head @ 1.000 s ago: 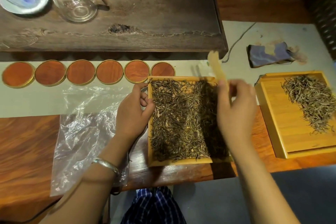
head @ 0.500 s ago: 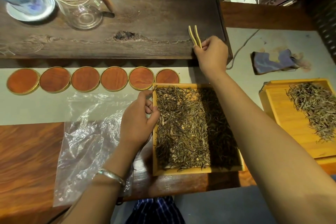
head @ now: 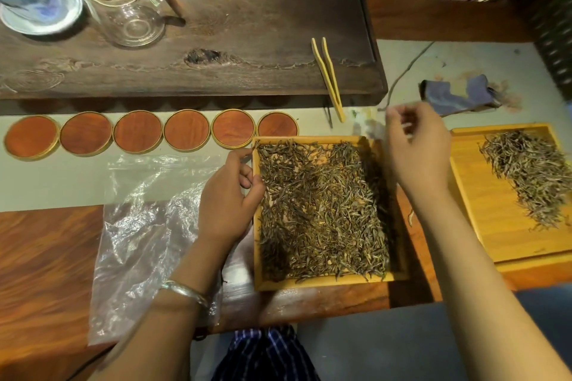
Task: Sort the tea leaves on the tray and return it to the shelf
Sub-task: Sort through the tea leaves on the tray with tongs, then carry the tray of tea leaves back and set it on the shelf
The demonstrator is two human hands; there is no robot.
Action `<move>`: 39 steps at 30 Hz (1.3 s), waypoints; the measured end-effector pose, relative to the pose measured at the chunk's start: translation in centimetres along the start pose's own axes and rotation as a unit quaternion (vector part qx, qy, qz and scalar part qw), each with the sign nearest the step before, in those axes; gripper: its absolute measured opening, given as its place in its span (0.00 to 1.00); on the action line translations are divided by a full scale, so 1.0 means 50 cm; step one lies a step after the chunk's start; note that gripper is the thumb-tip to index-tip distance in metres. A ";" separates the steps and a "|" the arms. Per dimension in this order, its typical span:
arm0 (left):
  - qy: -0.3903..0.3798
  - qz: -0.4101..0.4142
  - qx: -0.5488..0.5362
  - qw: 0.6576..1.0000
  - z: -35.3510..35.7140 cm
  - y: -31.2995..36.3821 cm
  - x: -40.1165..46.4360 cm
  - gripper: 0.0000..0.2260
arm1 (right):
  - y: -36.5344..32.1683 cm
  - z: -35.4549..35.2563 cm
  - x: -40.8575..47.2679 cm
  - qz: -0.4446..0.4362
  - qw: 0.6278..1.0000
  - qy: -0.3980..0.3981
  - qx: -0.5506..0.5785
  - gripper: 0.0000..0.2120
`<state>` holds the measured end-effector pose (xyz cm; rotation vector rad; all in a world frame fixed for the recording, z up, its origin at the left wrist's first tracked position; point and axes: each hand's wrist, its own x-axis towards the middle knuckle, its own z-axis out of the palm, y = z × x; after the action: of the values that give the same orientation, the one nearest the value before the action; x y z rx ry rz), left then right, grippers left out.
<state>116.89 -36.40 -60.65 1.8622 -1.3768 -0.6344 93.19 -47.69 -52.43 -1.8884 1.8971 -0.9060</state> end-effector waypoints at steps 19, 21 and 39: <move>0.006 -0.001 0.009 1.000 -0.002 0.006 0.000 0.17 | 0.137 -0.045 -0.241 0.092 0.991 -0.080 0.063 0.10; 0.006 -0.002 0.006 1.000 -0.002 0.007 0.001 0.17 | 0.140 -0.037 -0.230 0.088 0.990 -0.085 0.064 0.11; -0.085 0.015 0.041 0.995 -0.050 0.051 0.030 0.16 | 0.124 -0.050 -0.189 0.162 0.940 -0.154 0.258 0.20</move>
<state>117.69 -37.62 -57.07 1.8830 -1.5577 -0.7456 87.59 -38.38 -56.43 -1.2768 1.5289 -0.8374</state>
